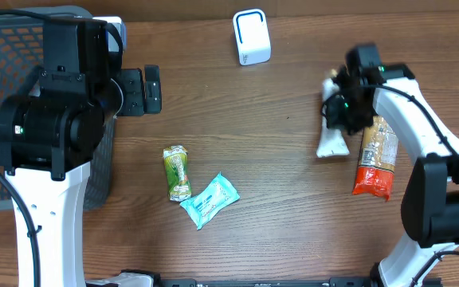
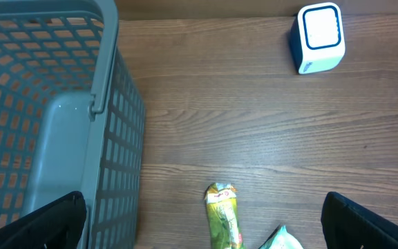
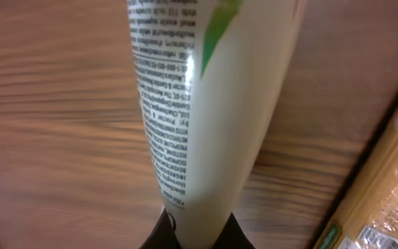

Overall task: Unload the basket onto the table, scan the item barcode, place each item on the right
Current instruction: 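Carry the cream tube right and set it beside the spaghetti pack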

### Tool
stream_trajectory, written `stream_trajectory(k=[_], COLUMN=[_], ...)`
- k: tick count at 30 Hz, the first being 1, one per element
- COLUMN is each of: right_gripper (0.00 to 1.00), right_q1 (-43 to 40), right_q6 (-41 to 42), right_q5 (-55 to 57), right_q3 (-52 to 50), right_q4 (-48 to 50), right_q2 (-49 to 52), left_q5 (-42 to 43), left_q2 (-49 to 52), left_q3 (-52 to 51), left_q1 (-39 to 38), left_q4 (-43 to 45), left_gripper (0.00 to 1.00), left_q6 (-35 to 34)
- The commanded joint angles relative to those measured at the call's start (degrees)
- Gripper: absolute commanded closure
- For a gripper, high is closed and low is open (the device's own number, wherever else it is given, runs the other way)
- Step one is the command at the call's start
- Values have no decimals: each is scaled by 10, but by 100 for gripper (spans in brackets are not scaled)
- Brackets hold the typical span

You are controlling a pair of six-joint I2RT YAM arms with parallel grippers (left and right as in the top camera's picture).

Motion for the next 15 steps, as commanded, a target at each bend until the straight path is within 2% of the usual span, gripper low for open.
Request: stream_trajectory(k=[1,5,6,7,11,15], right_gripper=[96,79,69,65,59,56], right_q1=[-28,-47,-49,-51,-50,-25], right_q6=[5,4,4,4,3,-23], right_q5=[-5,-3,-3,-3,-10,-83], right_q3=[-29,-46,-43,-35,29,128], right_q4=[35,41,35,24,-49,-138], right_q2=[-26,-26,-26,-26,-27,-28], left_q5=[-2,-2,-2,-2,-2,-2], left_q2=[2,2,2,2,2,2], left_q3=[2,2,2,2,2,2], left_q1=[-4,-4,-4,-4,-4,-4], left_q4=[1,1,1,1,1,1], left_gripper=[0,0,0,0,1,0], left_q6=[5,5,5,5,5,5])
